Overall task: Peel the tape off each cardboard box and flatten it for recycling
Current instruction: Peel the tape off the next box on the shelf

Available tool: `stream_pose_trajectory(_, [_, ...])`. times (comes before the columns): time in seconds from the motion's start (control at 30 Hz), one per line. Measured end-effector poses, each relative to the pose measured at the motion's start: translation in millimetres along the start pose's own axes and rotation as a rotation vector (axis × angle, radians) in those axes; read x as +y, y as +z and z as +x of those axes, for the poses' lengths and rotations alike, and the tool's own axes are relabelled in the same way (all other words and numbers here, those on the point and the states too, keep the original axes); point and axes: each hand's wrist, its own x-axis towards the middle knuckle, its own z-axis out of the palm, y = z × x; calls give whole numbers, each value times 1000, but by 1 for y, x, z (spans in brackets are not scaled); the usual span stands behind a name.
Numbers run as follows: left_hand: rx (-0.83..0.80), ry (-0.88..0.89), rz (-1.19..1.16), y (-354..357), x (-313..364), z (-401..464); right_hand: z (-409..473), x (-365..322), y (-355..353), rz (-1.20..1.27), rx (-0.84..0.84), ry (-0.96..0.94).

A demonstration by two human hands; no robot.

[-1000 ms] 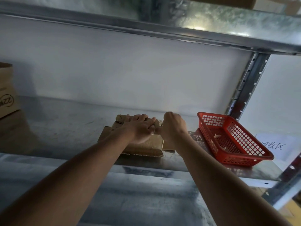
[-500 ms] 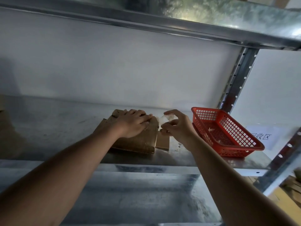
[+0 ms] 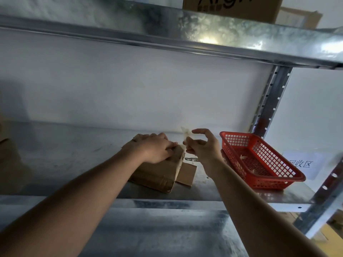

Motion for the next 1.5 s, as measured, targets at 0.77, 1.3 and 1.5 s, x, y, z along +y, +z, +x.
stream_pose_trajectory(0.77, [37, -19, -515, 9, -22, 0, 7, 4, -12, -439, -370, -5])
stream_pose_trajectory(1.3, [-84, 63, -576, 3, -15, -9, -5, 11, -10, -386, -261, -126])
stream_pose_trajectory(1.5, [-33, 76, -465, 10, -15, -8, -11, 2, -21, -657, -195, -241])
